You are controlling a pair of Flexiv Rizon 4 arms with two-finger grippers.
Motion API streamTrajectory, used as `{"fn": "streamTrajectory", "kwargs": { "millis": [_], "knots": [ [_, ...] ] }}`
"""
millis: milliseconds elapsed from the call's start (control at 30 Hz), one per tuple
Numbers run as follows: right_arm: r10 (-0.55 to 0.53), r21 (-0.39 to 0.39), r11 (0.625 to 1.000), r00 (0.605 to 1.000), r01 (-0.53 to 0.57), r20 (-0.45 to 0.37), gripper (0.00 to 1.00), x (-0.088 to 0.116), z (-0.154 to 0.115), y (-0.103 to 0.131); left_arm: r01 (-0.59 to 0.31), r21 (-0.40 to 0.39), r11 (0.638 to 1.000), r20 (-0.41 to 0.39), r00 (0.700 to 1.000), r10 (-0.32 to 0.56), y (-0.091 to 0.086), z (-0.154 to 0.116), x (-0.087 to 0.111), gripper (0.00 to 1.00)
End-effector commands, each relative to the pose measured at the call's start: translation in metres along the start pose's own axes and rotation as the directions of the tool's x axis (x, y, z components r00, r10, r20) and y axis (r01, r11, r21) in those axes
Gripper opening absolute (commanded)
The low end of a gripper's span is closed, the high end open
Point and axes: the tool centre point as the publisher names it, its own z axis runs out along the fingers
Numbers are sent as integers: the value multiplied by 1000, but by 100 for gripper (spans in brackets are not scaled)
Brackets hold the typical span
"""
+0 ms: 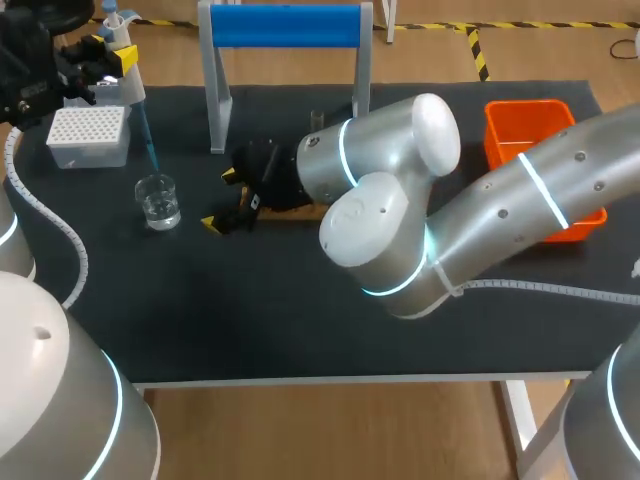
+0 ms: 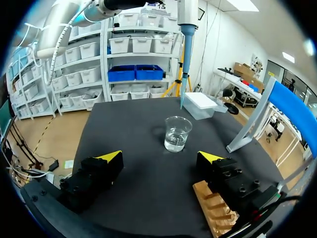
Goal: Invert the test tube, pick up the pipette, mount the tip to pipette, aspirate from beaker and dispense into the tube, eject the tip, return the pipette, and cap with the stopper.
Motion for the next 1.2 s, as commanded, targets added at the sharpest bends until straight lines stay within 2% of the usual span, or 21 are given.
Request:
{"fn": "streamTrajectory", "kwargs": {
  "millis": [33,233,833,1200],
  "knots": [
    [1,0,1000,1000,-1,0,100,0,0,0,-1,4,1000,2,1000,1,0,0,0,0],
    [1,0,1000,1000,-1,0,100,0,0,0,-15,11,1000,1,1000,15,4,1,2,0],
    [1,0,1000,1000,-1,0,100,0,0,0,-77,33,996,-8,997,77,37,4,-2,0],
    [1,0,1000,1000,-1,0,100,0,0,0,-75,25,997,-6,997,76,51,6,-6,0]
  ]
}}
